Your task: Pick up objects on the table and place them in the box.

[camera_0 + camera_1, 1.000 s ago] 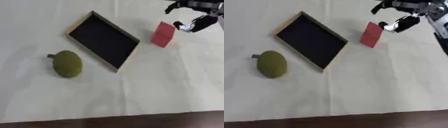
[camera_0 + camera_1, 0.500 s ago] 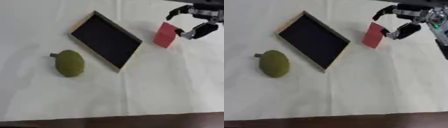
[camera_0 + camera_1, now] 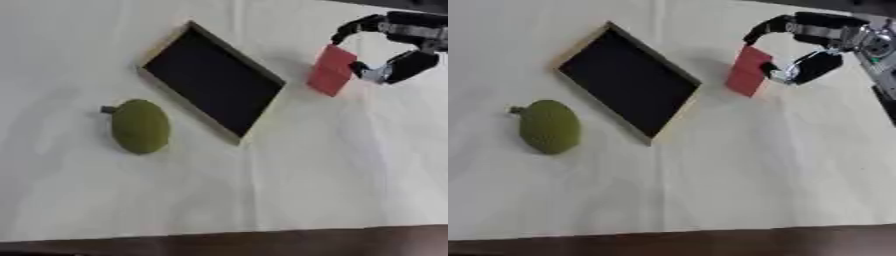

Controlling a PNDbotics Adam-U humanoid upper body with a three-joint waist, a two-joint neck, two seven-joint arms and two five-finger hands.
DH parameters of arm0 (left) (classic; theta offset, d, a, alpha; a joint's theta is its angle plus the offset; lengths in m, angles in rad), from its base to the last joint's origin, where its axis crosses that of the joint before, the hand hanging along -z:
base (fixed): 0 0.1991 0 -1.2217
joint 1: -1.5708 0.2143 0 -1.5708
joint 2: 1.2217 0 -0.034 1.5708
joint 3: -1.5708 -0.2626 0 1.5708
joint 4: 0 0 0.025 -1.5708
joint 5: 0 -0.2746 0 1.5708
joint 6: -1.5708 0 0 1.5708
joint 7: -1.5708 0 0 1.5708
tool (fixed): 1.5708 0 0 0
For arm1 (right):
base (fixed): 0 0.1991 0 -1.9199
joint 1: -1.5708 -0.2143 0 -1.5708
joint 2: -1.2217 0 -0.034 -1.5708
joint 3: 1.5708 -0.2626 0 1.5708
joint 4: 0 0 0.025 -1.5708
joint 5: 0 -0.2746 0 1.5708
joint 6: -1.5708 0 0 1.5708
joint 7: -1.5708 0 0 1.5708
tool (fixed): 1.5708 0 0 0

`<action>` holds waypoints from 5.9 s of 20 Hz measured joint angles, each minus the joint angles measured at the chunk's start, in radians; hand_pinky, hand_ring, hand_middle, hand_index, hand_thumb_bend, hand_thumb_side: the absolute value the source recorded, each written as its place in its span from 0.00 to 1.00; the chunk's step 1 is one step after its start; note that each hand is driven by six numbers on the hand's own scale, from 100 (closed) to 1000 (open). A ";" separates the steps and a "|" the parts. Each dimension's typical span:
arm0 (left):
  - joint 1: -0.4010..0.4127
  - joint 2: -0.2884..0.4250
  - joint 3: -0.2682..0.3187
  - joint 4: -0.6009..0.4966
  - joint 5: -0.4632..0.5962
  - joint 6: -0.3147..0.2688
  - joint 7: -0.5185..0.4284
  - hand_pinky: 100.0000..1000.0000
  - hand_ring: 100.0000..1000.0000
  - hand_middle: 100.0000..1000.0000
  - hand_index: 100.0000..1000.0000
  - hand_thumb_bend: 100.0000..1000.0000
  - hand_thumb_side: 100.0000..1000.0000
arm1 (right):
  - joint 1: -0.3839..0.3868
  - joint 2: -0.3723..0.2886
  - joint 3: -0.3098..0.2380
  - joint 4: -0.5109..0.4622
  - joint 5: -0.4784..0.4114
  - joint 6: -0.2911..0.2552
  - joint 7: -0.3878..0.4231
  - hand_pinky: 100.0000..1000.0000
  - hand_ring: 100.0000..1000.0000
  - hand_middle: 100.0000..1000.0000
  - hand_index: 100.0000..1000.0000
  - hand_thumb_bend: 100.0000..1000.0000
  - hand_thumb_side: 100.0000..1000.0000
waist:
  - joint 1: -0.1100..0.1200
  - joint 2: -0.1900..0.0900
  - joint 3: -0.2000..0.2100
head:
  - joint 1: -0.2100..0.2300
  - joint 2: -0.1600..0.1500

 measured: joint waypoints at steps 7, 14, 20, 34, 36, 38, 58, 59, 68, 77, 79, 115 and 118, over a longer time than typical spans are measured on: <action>0.000 -0.001 0.000 0.000 0.003 0.003 -0.002 0.73 0.76 0.72 0.81 0.00 0.61 | -0.011 0.000 0.008 -0.006 0.045 0.057 -0.018 1.00 1.00 0.83 0.92 0.00 0.38 | -0.001 0.000 -0.002 | -0.033 0.037; 0.002 -0.009 0.000 0.000 0.005 0.004 -0.003 0.73 0.76 0.72 0.81 0.00 0.61 | -0.025 0.009 0.019 -0.005 0.081 0.079 -0.009 1.00 1.00 0.84 0.93 0.00 0.46 | -0.002 -0.003 -0.002 | -0.044 0.042; 0.002 -0.009 0.000 0.000 0.006 0.006 -0.003 0.73 0.75 0.72 0.81 0.00 0.61 | -0.021 0.011 0.019 -0.005 0.105 0.089 -0.022 1.00 1.00 0.84 0.93 0.00 0.45 | -0.005 -0.003 -0.001 | -0.038 0.047; 0.004 -0.010 0.000 0.000 0.006 0.008 -0.001 0.73 0.75 0.71 0.81 0.00 0.62 | 0.023 0.011 0.027 -0.052 0.197 0.134 -0.163 1.00 1.00 0.84 0.94 0.00 0.36 | -0.007 -0.003 -0.001 | -0.034 0.044; 0.004 -0.014 0.000 0.000 0.006 0.008 0.000 0.73 0.75 0.71 0.81 0.00 0.62 | 0.031 0.011 0.031 -0.062 0.208 0.138 -0.181 1.00 1.00 0.84 0.94 0.00 0.35 | -0.007 -0.002 -0.001 | -0.035 0.033; 0.005 -0.017 0.000 0.000 0.006 0.008 0.000 0.73 0.75 0.71 0.81 0.00 0.63 | 0.040 0.011 0.031 -0.071 0.213 0.144 -0.196 1.00 1.00 0.84 0.94 0.00 0.34 | -0.007 0.000 -0.001 | -0.037 0.018; 0.012 -0.009 0.001 0.000 -0.002 0.005 0.004 0.73 0.76 0.71 0.81 0.00 0.62 | 0.120 0.011 0.021 -0.177 0.218 0.204 -0.238 1.00 1.00 0.84 0.94 0.00 0.45 | -0.009 0.026 -0.009 | -0.052 -0.041; 0.012 -0.009 0.001 0.000 -0.002 0.005 0.003 0.73 0.76 0.71 0.81 0.00 0.62 | 0.120 0.011 0.021 -0.177 0.219 0.206 -0.240 1.00 1.00 0.84 0.94 0.00 0.44 | -0.009 0.026 -0.009 | -0.052 -0.041; 0.012 -0.009 0.000 0.000 -0.002 0.006 0.002 0.73 0.76 0.72 0.80 0.00 0.62 | 0.130 0.019 0.001 -0.176 0.225 0.210 -0.257 1.00 1.00 0.83 0.94 0.00 0.40 | -0.009 0.031 -0.008 | -0.052 -0.041; 0.011 -0.009 0.000 0.000 -0.002 0.007 0.002 0.73 0.76 0.72 0.80 0.00 0.62 | 0.146 0.031 -0.031 -0.181 0.214 0.225 -0.275 1.00 1.00 0.84 0.95 0.00 0.43 | -0.008 0.035 -0.012 | -0.052 -0.041; 0.011 -0.009 0.000 0.000 -0.002 0.007 0.001 0.73 0.76 0.72 0.80 0.00 0.62 | 0.147 0.036 -0.035 -0.181 0.213 0.229 -0.277 1.00 1.00 0.84 0.95 0.00 0.44 | -0.007 0.037 -0.012 | -0.052 -0.041; 0.006 -0.010 0.000 0.000 -0.001 0.016 -0.008 0.73 0.76 0.72 0.80 0.00 0.62 | 0.127 0.088 -0.075 -0.085 0.246 0.201 -0.214 1.00 1.00 0.81 0.96 0.00 0.70 | -0.007 0.043 -0.013 | -0.052 -0.042; 0.006 -0.010 0.000 0.000 -0.001 0.018 -0.009 0.74 0.76 0.72 0.80 0.00 0.62 | 0.126 0.091 -0.081 -0.085 0.245 0.200 -0.208 1.00 1.00 0.82 0.96 0.00 0.69 | -0.007 0.044 -0.013 | -0.052 -0.042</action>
